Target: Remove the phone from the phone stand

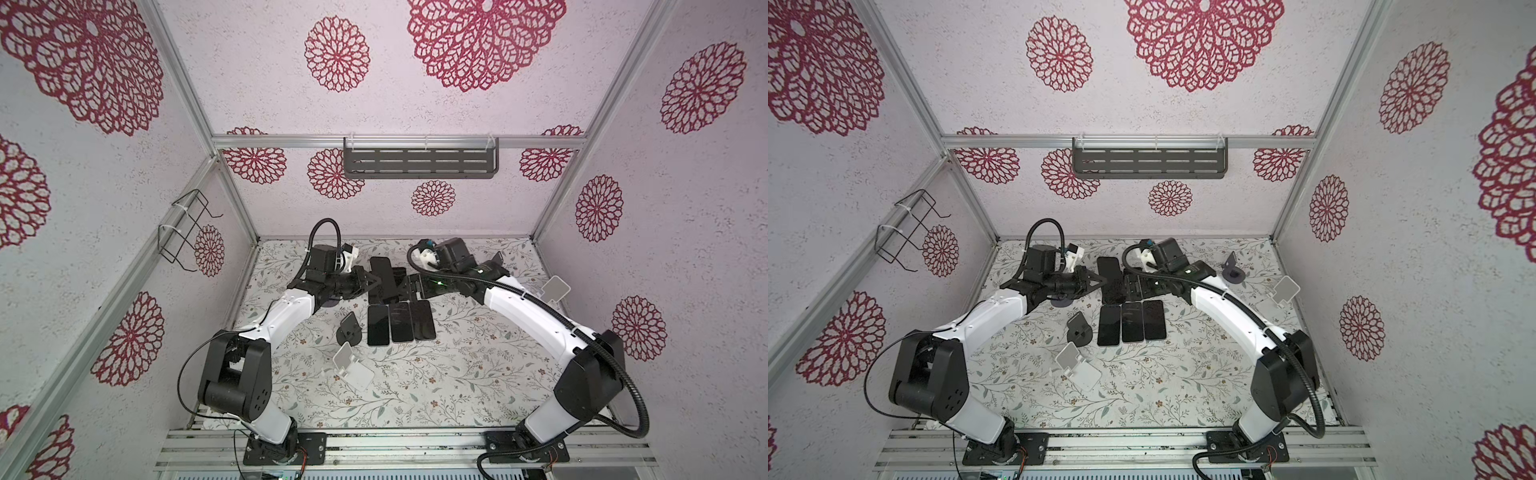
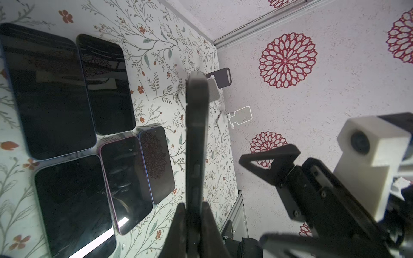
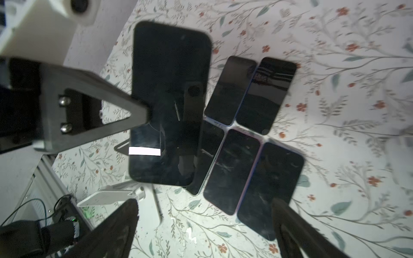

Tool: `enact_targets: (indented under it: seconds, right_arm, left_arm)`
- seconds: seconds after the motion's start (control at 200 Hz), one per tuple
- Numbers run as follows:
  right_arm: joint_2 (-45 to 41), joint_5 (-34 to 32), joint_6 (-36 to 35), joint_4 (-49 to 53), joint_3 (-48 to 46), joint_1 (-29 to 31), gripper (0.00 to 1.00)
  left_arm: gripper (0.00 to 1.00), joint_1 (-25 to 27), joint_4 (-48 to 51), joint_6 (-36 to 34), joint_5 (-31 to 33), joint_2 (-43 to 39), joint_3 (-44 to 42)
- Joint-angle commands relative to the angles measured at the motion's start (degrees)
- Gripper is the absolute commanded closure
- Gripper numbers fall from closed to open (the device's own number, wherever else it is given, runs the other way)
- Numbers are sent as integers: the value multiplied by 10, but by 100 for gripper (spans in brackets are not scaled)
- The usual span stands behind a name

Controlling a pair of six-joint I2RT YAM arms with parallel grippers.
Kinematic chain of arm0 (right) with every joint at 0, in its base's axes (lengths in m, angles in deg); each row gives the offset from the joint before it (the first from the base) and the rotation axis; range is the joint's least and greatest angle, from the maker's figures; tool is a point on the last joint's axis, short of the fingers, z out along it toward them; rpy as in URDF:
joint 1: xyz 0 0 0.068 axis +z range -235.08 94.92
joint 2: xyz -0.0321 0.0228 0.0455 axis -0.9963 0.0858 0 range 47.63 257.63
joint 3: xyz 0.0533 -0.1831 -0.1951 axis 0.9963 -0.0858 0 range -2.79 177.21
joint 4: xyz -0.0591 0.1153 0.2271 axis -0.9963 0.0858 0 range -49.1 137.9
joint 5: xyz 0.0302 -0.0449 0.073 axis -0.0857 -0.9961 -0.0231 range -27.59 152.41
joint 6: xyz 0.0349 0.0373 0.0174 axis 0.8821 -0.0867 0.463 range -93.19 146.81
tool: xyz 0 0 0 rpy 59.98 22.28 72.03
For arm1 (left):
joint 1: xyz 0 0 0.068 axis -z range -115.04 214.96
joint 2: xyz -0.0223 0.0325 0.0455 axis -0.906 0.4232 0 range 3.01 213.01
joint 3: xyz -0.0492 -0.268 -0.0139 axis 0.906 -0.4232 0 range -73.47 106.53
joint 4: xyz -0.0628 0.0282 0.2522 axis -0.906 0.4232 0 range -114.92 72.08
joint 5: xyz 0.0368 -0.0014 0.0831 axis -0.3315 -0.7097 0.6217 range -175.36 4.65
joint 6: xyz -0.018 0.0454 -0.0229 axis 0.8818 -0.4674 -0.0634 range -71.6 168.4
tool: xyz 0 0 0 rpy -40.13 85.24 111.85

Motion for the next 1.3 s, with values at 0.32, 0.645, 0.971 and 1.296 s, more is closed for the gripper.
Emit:
enact_targets:
  seconds: [0.32,0.645,0.971,1.296]
  right_arm:
    - [96,-6,34,-5,88,52,1]
    - [108,-17,61,-39,81,52,22]
    - [119,-12,67,-47,80,51,36]
    - [115,-9,66,-65,76,49,46]
  left_arm:
    - [100,-4,-56,28,-7,-1,-5]
    - [100,-3,-59,29,-15,4,-4]
    - [100,-4,-60,27,-15,2,-4]
    - [84,-5,-62,24,-17,3,-5]
